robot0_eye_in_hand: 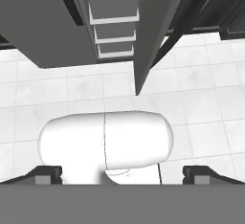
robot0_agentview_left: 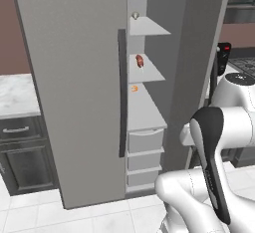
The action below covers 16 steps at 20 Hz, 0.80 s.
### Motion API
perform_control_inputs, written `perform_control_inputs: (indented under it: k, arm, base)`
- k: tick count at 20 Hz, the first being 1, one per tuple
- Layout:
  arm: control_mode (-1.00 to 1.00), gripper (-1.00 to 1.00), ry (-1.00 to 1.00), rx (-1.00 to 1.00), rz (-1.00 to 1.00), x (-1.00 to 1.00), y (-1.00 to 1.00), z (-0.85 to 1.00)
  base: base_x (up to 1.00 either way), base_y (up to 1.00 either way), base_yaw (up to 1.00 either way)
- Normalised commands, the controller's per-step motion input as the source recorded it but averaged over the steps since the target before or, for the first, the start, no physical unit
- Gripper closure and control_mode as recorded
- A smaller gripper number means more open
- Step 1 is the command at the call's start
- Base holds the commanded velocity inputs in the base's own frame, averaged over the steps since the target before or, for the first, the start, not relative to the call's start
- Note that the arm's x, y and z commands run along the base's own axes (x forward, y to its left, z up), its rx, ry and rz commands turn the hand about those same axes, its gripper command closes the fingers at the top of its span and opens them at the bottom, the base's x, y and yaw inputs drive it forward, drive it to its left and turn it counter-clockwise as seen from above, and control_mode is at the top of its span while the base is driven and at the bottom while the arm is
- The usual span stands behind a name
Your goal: Store the kebab skewer in the freezer for long-term storage. Close the freezer door after placing the cooked food.
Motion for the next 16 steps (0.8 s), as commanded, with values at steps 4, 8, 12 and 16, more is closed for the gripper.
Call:
perform_control_inputs:
  k: [4, 8, 12, 16]
  arm:
    - [1.00, -1.00, 0.00, 0.00, 0.00, 0.00, 0.00, 0.00]
    - [1.00, -1.00, 0.00, 0.00, 0.00, 0.00, 0.00, 0.00]
    - [1.00, -1.00, 0.00, 0.00, 0.00, 0.00, 0.00, 0.00]
    - [1.00, -1.00, 0.00, 0.00, 0.00, 0.00, 0.00, 0.00]
  base:
    - [0.00, -0.22, 0.00]
    - [0.00, -0.22, 0.01]
    - [0.12, -0.21, 0.01]
    - [0.09, -0.22, 0.03]
